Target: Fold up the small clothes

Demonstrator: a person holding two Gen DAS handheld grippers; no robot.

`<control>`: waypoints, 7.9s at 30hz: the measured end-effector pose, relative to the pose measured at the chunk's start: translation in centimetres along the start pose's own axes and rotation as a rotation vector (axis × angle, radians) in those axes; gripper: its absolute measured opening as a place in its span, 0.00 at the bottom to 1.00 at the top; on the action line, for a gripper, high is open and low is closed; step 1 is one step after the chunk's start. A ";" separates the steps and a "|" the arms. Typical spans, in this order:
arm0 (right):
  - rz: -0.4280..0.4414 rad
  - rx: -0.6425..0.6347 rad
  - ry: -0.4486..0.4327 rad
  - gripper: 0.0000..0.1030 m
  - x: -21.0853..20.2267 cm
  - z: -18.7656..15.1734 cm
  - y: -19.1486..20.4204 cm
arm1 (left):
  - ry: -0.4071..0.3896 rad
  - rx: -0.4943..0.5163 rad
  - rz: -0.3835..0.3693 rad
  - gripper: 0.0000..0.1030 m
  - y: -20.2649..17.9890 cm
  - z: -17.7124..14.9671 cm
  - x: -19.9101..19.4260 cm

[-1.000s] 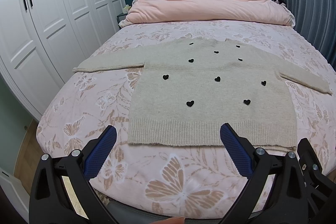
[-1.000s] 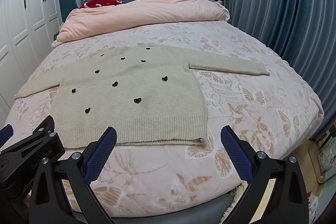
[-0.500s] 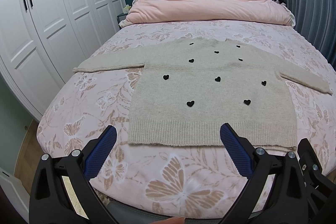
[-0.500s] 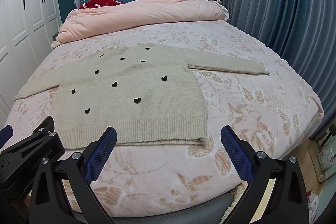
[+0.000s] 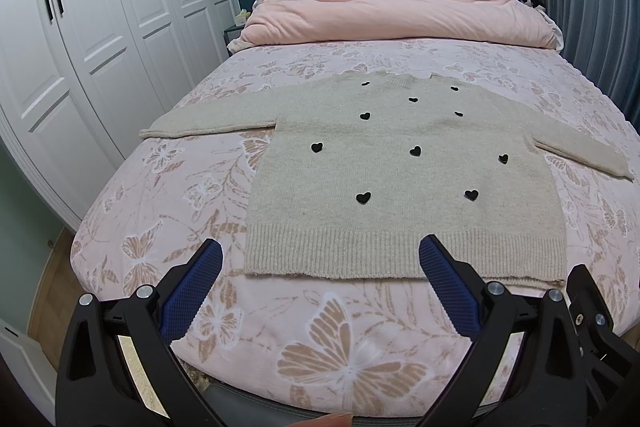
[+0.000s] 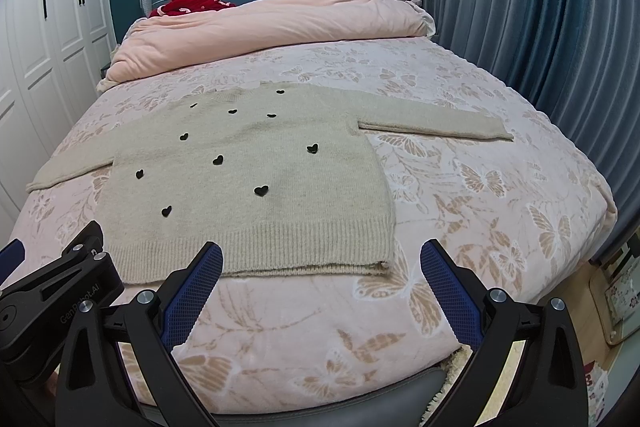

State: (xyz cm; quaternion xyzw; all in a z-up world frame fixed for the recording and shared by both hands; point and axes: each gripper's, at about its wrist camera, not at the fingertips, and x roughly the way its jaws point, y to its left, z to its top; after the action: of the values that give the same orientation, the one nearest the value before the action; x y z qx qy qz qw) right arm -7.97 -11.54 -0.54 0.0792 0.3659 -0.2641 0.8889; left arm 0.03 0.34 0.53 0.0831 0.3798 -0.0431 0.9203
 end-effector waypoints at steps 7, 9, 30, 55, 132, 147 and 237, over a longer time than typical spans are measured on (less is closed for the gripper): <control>0.000 0.001 -0.001 0.95 0.0 0.0 0.0 | -0.001 0.000 -0.001 0.93 0.0 0.0 0.0; 0.001 0.002 0.000 0.95 0.0 -0.1 -0.1 | -0.002 0.001 0.002 0.93 0.1 0.0 0.0; 0.076 0.462 0.136 0.95 21.1 7.1 -21.6 | 0.093 -0.186 -0.167 0.95 3.7 2.6 10.7; 0.599 0.484 -0.158 0.12 31.5 28.7 -19.4 | 0.113 -0.268 -0.228 0.95 2.6 5.0 19.2; 0.469 0.360 0.109 0.08 35.3 15.8 -8.3 | 0.187 -0.647 -0.525 0.08 5.0 14.4 40.8; 0.384 0.342 0.117 0.03 37.6 16.9 -5.9 | 0.085 -0.592 -0.530 0.10 4.5 13.1 40.9; 0.636 0.054 0.300 0.15 35.3 28.3 12.5 | 0.099 -1.082 -0.643 0.79 12.6 12.4 33.4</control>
State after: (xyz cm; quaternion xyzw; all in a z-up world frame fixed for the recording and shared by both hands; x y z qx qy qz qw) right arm 36.84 -24.91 -5.25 0.2506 0.4424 0.0311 0.8606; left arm 34.04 9.89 -12.85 -0.5105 0.3961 -0.1155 0.7544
